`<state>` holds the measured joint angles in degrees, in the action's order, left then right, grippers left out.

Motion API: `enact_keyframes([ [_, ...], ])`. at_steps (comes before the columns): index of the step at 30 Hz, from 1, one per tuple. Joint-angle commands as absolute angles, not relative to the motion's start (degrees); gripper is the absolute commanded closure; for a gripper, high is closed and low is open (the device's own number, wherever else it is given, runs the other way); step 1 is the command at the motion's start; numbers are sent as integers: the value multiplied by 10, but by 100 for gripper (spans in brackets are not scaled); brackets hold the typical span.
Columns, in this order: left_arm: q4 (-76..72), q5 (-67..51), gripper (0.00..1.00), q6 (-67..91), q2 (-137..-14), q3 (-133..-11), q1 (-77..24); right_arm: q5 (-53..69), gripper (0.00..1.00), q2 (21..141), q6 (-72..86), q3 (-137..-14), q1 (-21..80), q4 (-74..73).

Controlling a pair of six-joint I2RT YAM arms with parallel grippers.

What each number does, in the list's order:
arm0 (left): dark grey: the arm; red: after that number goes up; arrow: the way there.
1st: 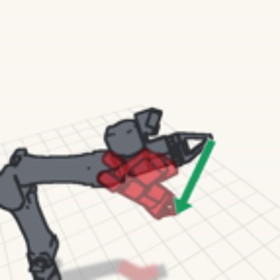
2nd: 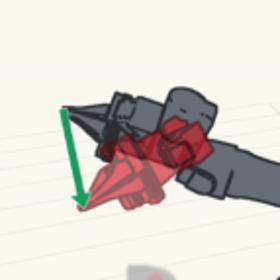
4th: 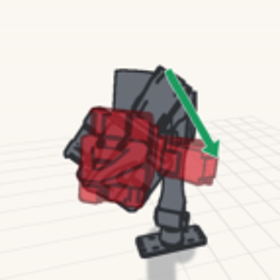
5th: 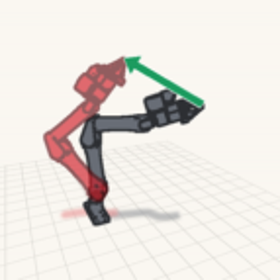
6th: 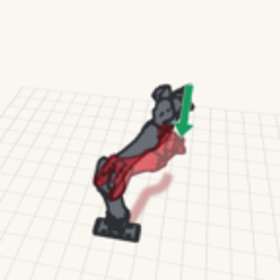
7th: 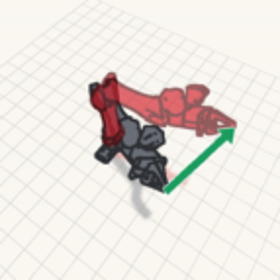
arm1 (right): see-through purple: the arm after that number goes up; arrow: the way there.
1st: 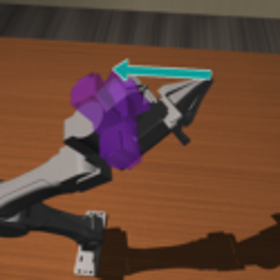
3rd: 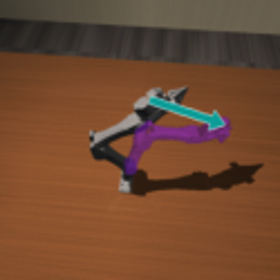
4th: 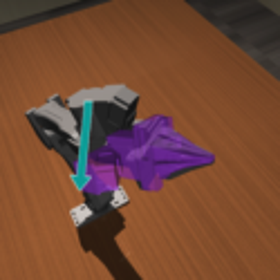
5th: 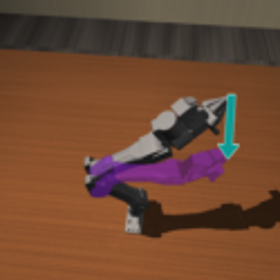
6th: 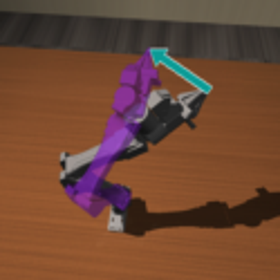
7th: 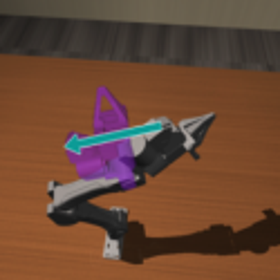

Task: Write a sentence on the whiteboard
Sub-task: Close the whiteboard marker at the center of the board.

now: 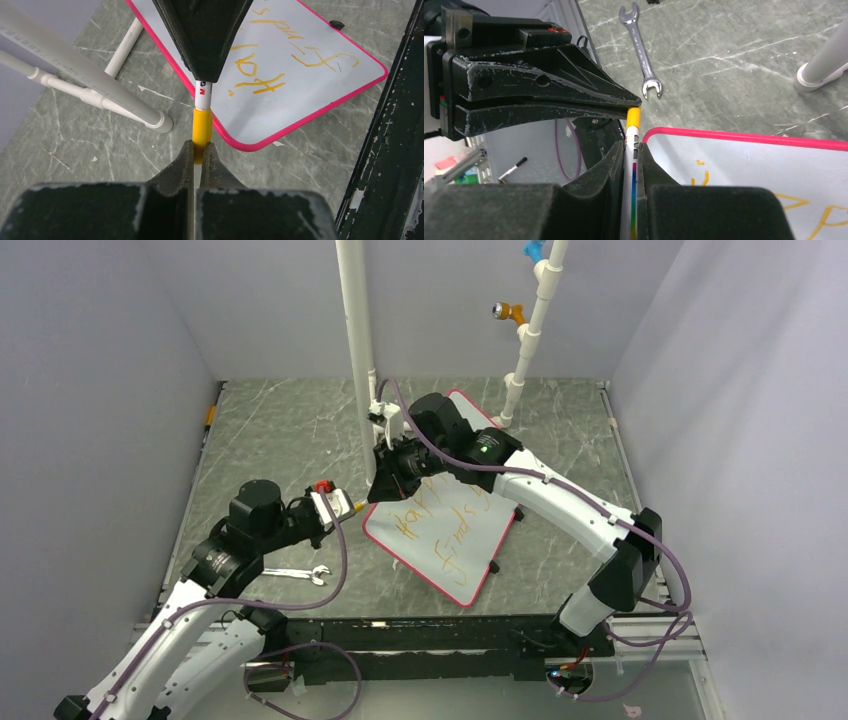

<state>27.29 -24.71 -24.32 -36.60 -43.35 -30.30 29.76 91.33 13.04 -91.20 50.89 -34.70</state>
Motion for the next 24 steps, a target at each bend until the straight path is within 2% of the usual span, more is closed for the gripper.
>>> enact_keyframes([
  [1,130,-304,100,-232,-358,-450,-311,341,100,941,217,-909,537,-252],
  [8,104,-312,100,-236,-348,-450,-311,365,100,964,273,-916,543,-227],
  [18,105,-356,100,-242,-363,-470,-311,339,100,998,197,-951,585,-272],
  [24,108,-339,100,-239,-358,-461,-310,304,100,987,185,-949,587,-283],
])
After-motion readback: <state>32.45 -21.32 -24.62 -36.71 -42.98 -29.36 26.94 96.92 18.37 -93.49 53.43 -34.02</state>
